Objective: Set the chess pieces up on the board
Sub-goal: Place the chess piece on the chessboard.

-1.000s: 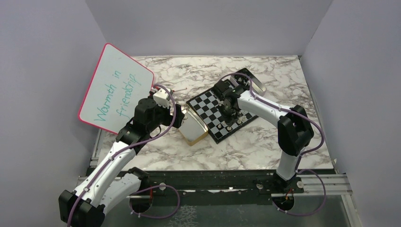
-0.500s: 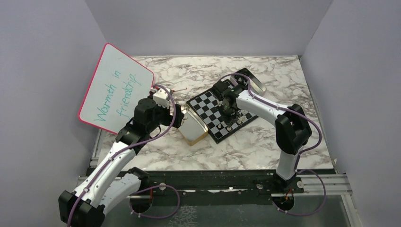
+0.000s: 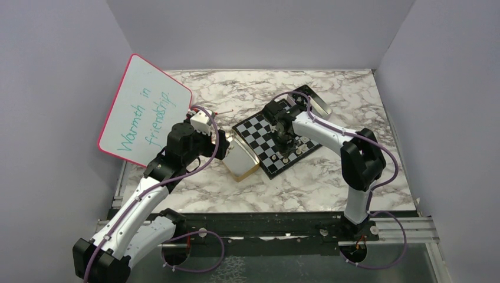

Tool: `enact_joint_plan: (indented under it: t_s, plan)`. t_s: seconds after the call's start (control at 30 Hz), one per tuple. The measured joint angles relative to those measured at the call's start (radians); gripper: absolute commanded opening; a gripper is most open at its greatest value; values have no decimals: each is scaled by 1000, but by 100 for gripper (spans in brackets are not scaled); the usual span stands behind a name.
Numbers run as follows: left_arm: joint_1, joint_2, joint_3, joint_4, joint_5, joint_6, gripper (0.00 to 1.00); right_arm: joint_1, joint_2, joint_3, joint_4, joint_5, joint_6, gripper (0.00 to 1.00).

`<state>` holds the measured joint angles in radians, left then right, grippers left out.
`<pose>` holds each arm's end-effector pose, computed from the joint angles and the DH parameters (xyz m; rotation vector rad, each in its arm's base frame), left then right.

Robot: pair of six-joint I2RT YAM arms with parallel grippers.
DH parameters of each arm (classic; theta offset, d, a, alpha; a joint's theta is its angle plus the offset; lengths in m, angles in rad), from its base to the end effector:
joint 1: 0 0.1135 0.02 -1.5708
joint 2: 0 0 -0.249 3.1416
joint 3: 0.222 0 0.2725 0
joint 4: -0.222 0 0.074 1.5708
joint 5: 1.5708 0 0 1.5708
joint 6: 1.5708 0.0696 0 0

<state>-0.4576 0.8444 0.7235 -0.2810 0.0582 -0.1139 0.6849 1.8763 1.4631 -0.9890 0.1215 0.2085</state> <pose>0.2295 -0.1175 0.2710 0.3794 1.9608 -0.4281 0.3046 0.2379 0.1581 -0.6783 2.8575 -0.0539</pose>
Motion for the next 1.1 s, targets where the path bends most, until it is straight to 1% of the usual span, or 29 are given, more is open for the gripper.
enact_joint_plan:
  t_s: [0.23, 0.6, 1.1]
  plan:
    - [0, -1, 0, 0, 0, 0, 99, 0, 15, 11, 0, 2, -1, 9]
    - [0, -1, 0, 0, 0, 0, 99, 0, 20, 11, 0, 1, -1, 21]
    - [0, -2, 0, -1, 0, 0, 99, 0, 29, 11, 1, 2, 0, 27]
